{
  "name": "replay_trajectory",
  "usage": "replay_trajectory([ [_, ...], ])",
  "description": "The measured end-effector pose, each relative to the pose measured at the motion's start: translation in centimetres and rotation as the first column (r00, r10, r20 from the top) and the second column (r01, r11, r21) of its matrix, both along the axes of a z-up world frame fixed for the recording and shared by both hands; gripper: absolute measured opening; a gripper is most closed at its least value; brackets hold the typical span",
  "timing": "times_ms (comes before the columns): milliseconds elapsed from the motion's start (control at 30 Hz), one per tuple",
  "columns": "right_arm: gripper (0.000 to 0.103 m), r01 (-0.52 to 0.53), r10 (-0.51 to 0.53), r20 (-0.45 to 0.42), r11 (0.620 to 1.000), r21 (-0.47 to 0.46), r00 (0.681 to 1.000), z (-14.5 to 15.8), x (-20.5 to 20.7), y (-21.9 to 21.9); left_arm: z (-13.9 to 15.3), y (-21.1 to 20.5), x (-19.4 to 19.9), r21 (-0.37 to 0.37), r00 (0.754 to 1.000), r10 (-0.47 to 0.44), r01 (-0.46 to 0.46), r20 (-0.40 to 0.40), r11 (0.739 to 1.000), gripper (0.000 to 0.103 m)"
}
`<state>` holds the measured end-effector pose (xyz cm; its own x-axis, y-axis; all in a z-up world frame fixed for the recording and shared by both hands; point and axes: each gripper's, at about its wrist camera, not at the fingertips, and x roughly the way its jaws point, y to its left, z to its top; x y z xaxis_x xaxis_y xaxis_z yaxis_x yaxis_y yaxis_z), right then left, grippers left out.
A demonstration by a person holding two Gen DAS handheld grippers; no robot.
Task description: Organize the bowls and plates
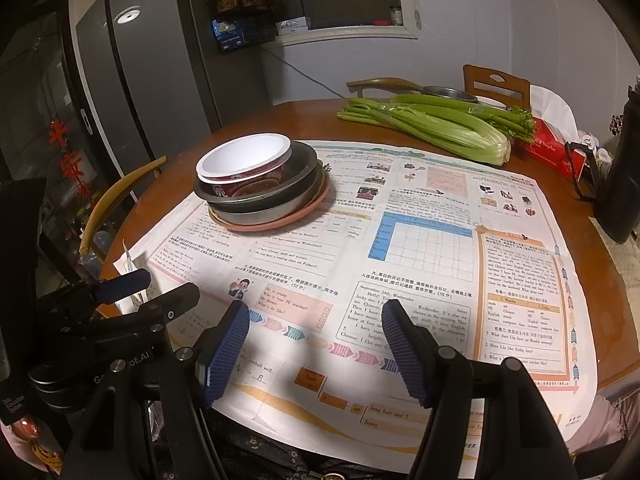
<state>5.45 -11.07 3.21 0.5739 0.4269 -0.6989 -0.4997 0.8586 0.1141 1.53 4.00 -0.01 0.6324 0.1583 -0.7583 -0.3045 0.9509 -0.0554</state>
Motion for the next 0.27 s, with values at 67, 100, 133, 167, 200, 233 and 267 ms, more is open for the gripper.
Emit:
replay_trajectory([
  [67,0.069,0.002,-0.002,-0.002,1.000,0.003,1.000,0.0,0.0,-0.1,-0.2,0.2,0.3,-0.008,1.000,0.000,0.000,-0.007,1.000,0.064],
  [100,0.069,0.002,-0.002,-0.003,1.000,0.004,1.000,0.0,0.1,-0.1,-0.3,0.4,0.4,-0.019,1.000,-0.003,0.003,-0.013,1.000,0.064],
  [133,0.069,0.002,-0.002,-0.005,1.000,0.004,1.000,-0.1,0.2,-0.2,-0.4,0.6,0.7,-0.029,1.000,-0.005,0.005,-0.015,1.000,0.064],
  [167,0.069,0.000,0.000,-0.009,1.000,0.003,1.000,-0.1,0.3,-0.2,-0.3,0.9,0.9,-0.031,1.000,-0.007,0.006,-0.012,0.999,0.064],
  [200,0.069,0.000,0.000,-0.019,1.000,0.001,1.000,-0.1,0.6,-0.3,-0.1,1.2,1.1,-0.034,1.000,-0.006,0.006,-0.010,0.999,0.064],
  [233,0.069,0.000,0.000,-0.027,1.000,-0.003,1.000,-0.1,0.9,-0.4,0.2,1.8,1.4,-0.037,1.000,-0.005,0.005,-0.006,0.999,0.064],
  [267,0.069,-0.002,0.002,-0.033,1.000,-0.005,0.999,0.1,1.2,-0.7,0.9,2.7,1.9,-0.042,1.000,-0.006,0.006,0.004,0.999,0.064],
])
